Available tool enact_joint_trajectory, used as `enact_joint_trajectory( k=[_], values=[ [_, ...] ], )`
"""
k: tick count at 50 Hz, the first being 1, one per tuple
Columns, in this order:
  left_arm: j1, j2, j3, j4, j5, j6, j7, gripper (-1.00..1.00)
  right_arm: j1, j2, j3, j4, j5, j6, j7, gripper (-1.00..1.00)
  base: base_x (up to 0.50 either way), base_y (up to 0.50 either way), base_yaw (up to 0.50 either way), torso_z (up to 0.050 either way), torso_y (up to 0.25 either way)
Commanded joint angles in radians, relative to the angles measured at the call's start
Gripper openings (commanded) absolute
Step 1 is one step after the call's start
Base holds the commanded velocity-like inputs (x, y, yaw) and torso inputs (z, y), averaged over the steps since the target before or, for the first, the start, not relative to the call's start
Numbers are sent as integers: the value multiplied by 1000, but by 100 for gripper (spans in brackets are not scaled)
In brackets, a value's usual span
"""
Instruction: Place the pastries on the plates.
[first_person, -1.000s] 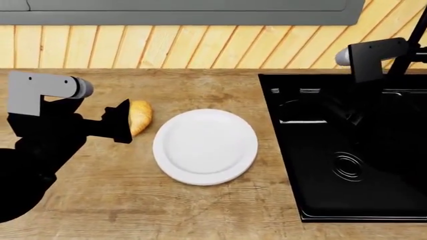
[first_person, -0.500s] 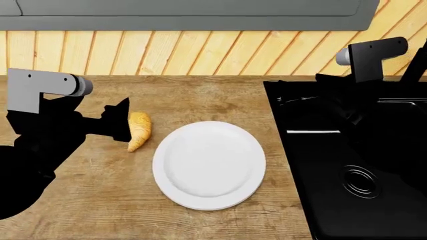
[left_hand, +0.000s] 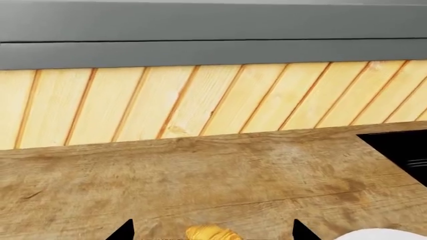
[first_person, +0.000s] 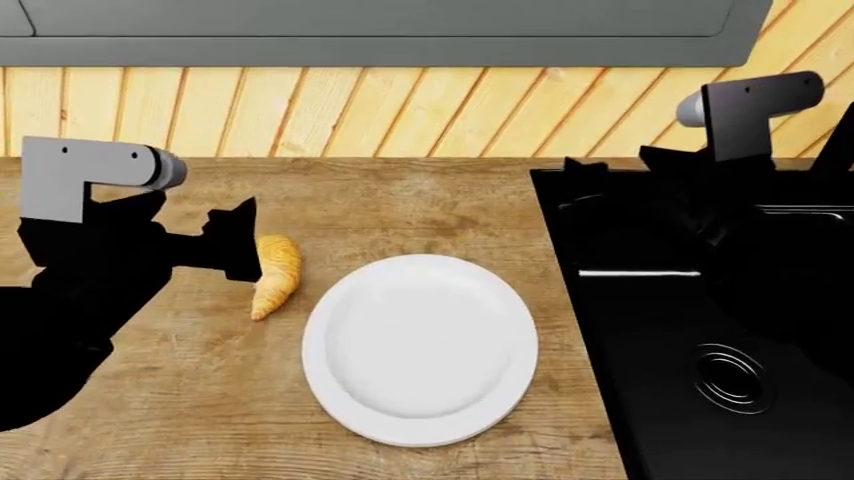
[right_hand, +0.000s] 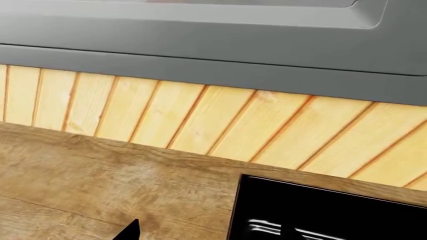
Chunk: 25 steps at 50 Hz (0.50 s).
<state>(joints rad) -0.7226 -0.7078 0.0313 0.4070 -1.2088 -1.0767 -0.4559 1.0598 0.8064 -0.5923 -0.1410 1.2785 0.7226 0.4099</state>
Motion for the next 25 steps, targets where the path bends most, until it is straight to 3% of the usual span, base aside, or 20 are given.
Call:
enact_joint_trajectory(
  k=[1,12,16,20,25],
  values=[
    [-132,53,98,-114,22,-88,-74,100,10,-4,2,10,5,7,15,100,0,0,0,0,0],
    [-316,130,230,-378,85,-182,-67,100,17,-10,-1,17,3,13,21,100,0,0,0,0,0],
    [-335,175,173,-484,30,-209,-108,100,16,-9,-5,13,2,17,22,100,0,0,0,0,0],
    [-368,174,234,-537,70,-227,-83,100,11,-3,-2,11,1,15,25,100,0,0,0,0,0],
    [-435,196,211,-665,44,-260,-82,100,7,-1,-1,6,7,17,32,100,0,0,0,0,0]
  ],
)
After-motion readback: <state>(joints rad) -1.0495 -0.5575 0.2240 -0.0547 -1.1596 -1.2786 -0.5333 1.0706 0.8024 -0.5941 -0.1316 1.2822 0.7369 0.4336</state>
